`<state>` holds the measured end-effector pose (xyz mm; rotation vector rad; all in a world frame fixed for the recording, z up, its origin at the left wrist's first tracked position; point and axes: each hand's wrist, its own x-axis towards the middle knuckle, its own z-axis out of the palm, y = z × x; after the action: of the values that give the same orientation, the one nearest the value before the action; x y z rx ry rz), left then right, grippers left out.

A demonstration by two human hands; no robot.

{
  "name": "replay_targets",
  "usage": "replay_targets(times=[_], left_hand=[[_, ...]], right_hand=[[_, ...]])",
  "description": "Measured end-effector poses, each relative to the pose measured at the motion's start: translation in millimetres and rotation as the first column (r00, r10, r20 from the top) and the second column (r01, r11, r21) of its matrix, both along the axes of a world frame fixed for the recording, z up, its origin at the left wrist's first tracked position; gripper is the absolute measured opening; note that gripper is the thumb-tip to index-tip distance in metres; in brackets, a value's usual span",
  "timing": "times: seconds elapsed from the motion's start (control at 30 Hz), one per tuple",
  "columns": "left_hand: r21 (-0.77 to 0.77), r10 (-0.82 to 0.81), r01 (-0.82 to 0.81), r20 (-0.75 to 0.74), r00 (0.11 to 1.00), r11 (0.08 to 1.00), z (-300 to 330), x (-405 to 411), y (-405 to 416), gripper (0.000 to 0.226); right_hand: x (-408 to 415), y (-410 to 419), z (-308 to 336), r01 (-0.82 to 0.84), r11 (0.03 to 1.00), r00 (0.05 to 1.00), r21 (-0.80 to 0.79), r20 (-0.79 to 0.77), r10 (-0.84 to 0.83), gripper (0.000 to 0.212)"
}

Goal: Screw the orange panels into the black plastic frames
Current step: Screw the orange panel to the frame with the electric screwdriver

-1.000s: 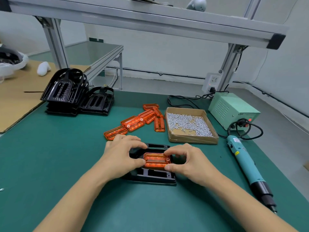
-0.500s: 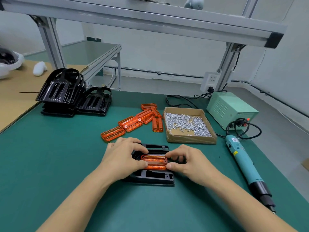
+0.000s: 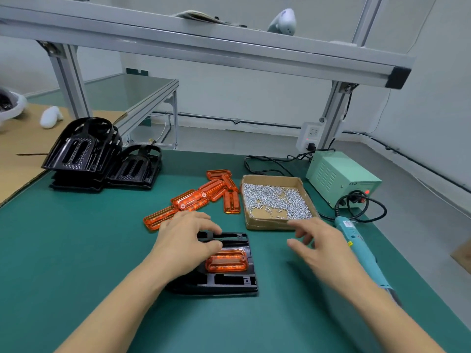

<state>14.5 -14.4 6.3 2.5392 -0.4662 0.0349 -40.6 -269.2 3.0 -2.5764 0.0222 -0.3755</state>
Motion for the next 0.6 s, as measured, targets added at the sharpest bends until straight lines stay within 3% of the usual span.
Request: replay_targets(times=[0.07,0.17,0.27,0.4,0.6], left_hand=[[-0.054,0.007,-0.003,0.071,0.997,0.999,9.1,8.3,-10.3,0.015],[-0.119,-0.005,0.019,0.12,0.993,0.993,22.0,25.2,-35.3,0.012],[-0.106,-0.059,0.073,0.123,0.991,0.992,26.5,46.1,-67.7,0.012],[-0.022,-0.095,0.097,0.083,0.992,0.995,18.4,71.3,-107.4,0.011],[0.144,-0.113,0.105,0.049,0.992,0.984,2.2,89.9,-137.3,0.005]], right_hand=[[-4.3,-20.8,6.1,0.158,0.983,0.987,-0.092,0.018,-0.157,0.037],[-12.7,-48.9,11.6,0.389,0.874,0.904,-0.291,-0.063,-0.423,0.045],[-21.2,-62.7,11.0,0.455,0.768,0.8,-0.451,-0.171,-0.575,0.05],[-26.2,-67.9,1.5,0.448,0.769,0.743,-0.455,-0.289,-0.604,0.059],[-29.6,-71.2,-1.3,0.45,0.78,0.722,-0.434,-0.337,-0.604,0.068]])
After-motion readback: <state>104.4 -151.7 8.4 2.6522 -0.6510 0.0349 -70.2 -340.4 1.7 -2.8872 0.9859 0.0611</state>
